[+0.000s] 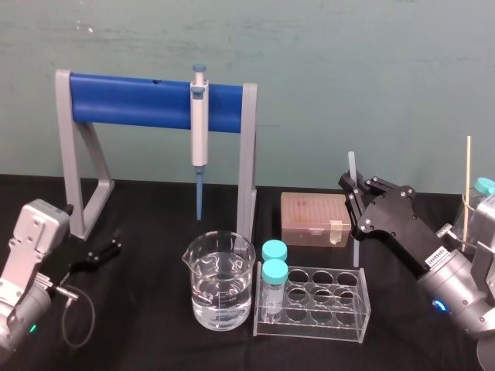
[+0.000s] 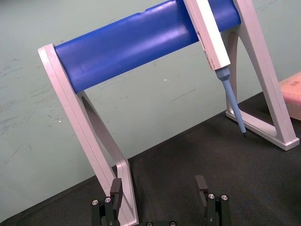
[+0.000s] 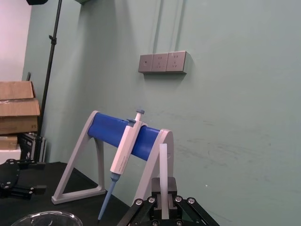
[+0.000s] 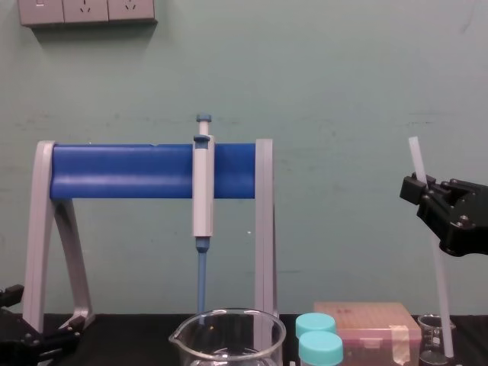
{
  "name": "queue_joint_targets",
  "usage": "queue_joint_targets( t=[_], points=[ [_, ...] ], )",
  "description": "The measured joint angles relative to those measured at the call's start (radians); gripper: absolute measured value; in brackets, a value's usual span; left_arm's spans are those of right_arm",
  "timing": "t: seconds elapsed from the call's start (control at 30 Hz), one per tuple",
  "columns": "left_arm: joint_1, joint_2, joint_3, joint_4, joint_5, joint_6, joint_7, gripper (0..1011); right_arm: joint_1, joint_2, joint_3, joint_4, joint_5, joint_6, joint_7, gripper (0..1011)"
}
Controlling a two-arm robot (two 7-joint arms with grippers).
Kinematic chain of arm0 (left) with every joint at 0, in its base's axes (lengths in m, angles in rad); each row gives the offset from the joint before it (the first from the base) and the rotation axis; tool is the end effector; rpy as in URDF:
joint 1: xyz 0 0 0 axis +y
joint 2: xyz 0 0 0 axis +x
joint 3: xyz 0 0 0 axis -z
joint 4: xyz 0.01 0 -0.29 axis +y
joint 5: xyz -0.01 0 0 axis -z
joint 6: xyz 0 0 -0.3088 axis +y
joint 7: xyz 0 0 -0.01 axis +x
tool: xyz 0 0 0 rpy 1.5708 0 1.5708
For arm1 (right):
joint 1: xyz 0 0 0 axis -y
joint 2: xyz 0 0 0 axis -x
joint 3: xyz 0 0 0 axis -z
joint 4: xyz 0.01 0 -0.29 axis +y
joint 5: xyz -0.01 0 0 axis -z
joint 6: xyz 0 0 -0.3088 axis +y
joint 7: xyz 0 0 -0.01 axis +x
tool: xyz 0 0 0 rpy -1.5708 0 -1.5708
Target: Pick up the stirring rod with one hand, then place it down.
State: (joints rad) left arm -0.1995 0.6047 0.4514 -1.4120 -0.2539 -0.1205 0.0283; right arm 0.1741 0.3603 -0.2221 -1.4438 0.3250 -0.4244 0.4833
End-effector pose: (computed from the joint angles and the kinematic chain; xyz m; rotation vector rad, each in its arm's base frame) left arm 0.3581 0.0827 -0.3023 0.3045 -0.2850 1.2480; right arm 0.3709 -0.0529 -0.2794 0.1908 -0.3719 -0.9002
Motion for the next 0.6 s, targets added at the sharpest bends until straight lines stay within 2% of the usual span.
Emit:
queue_joint_targets(
  t=[0.6],
  points=[
    [0.000,0.000,0.000,0.000,0.000,0.000,0.000,1000,0.001,0.002,-0.002,-0.001,0.004,-0.001,0.001,71]
  ],
)
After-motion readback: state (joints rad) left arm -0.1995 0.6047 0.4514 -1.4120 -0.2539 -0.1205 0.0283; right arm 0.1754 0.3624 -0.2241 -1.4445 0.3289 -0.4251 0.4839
